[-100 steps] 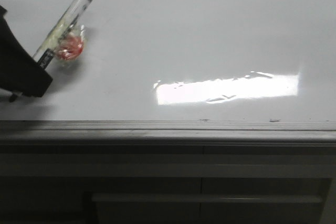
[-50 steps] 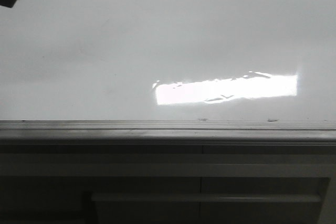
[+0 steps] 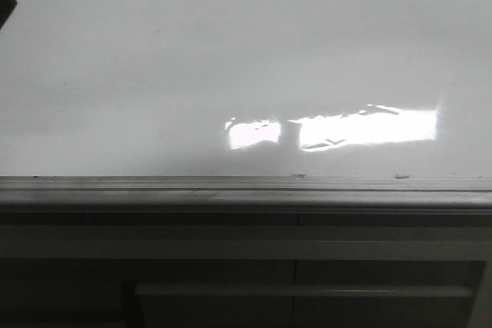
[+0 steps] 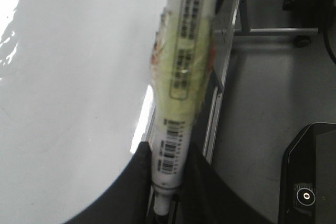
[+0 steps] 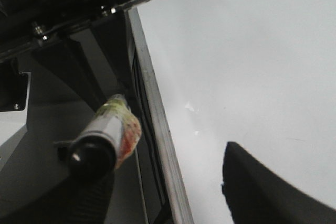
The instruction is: Write number 0 on whiteboard
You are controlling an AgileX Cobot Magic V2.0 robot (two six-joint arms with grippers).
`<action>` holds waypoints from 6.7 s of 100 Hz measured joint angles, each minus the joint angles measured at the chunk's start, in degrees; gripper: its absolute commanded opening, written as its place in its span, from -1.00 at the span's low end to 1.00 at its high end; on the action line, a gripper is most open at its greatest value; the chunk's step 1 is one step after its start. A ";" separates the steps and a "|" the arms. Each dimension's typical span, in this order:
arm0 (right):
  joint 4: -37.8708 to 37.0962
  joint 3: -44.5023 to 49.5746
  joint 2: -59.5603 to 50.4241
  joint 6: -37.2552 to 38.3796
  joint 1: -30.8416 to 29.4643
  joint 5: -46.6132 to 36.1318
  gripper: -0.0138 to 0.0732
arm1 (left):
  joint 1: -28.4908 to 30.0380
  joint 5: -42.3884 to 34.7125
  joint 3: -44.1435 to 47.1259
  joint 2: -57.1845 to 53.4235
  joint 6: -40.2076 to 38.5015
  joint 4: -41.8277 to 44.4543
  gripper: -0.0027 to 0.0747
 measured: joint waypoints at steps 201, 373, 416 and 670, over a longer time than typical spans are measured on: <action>17.49 -0.50 5.76 -0.13 0.87 -0.17 -0.83 | 0.00 -0.60 0.10 0.00 0.64 -4.35 -0.17; 66.66 13.45 -18.21 -54.81 1.90 -50.10 -0.86 | 0.00 -28.14 14.58 -25.94 -36.50 -3.11 -0.98; 66.17 13.45 -11.46 -54.95 1.90 -33.12 -0.86 | 0.00 -28.14 14.58 -25.94 -36.50 -3.24 -0.98; -32.53 13.45 -8.64 36.67 -7.66 -25.94 -0.77 | 0.00 -26.60 14.58 -25.94 -36.50 -3.77 -0.98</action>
